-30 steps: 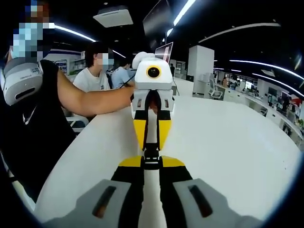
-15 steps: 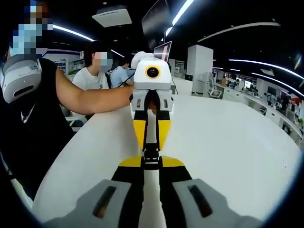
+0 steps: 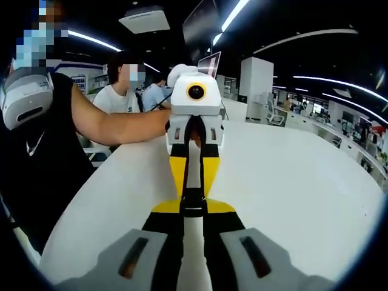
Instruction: Snap the two parts of the plastic buckle together until the buckle closes and remains connected.
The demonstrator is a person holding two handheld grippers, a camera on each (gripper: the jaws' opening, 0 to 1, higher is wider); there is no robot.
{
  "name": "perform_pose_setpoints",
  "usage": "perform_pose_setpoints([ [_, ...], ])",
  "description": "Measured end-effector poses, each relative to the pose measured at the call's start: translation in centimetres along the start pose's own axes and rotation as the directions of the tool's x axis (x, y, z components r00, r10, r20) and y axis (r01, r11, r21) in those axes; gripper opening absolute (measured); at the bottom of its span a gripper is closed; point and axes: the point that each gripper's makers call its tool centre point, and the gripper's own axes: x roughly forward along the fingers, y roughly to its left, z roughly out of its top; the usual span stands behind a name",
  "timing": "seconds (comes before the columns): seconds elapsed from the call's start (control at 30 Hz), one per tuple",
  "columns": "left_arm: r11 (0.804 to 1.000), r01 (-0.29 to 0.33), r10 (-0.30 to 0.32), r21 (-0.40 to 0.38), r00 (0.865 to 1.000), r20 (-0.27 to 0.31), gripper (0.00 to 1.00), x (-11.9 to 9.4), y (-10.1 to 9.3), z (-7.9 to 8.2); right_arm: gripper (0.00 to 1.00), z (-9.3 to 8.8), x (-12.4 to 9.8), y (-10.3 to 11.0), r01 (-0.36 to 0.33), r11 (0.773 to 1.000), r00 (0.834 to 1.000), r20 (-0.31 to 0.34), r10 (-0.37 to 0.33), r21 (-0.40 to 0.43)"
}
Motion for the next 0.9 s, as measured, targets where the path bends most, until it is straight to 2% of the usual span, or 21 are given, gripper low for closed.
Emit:
perform_pose_setpoints([
  [0.9,1.000,0.013,-0.013,-0.022,1.000,-0.008,0.10,0.74,-0.28,-0.23,0.09,-0.49,0.17,0.09,-0.012,1.000,1.000,-0.016,0.012,0.009],
])
